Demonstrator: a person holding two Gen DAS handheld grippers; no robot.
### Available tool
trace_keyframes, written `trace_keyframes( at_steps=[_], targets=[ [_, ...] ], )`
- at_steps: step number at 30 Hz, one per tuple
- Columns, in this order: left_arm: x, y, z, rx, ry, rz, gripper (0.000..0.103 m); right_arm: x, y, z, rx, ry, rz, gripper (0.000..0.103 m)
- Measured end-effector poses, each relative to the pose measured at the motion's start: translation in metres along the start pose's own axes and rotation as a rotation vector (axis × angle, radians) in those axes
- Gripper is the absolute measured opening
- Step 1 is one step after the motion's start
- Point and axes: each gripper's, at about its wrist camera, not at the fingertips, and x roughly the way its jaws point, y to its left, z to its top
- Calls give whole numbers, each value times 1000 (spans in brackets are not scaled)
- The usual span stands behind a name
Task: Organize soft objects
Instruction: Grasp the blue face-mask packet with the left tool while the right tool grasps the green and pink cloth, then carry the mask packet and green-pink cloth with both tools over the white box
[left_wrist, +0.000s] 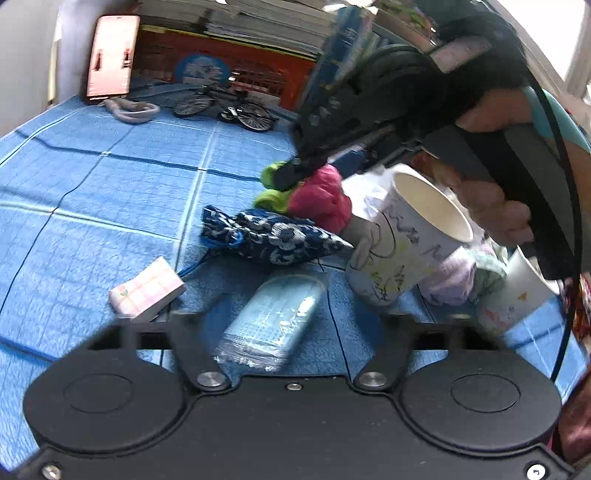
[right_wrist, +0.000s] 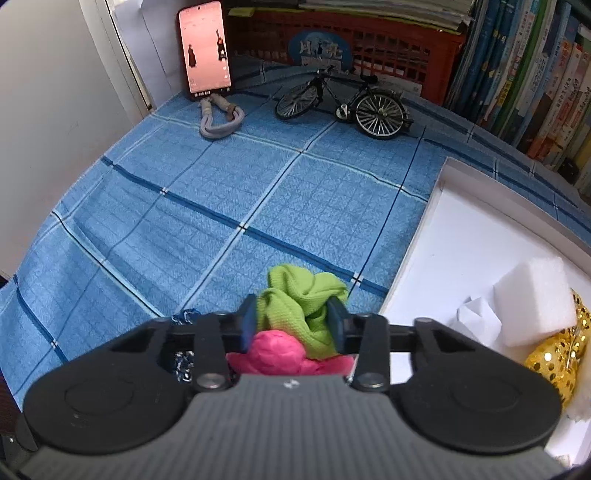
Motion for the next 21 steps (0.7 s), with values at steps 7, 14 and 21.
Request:
trace_keyframes(
  at_steps=[7, 14, 21],
  targets=[
    [-10, -3, 0, -21, -4, 11, 35, -22, -1, 2, 33, -57, 12, 24],
    [-33, -14, 10, -7, -50, 10, 35, -59, -10, 1, 84, -194, 8, 15],
    [-53, -26, 24, 16, -102, 28, 35, -93, -31, -3, 126, -273, 17, 13]
  ],
)
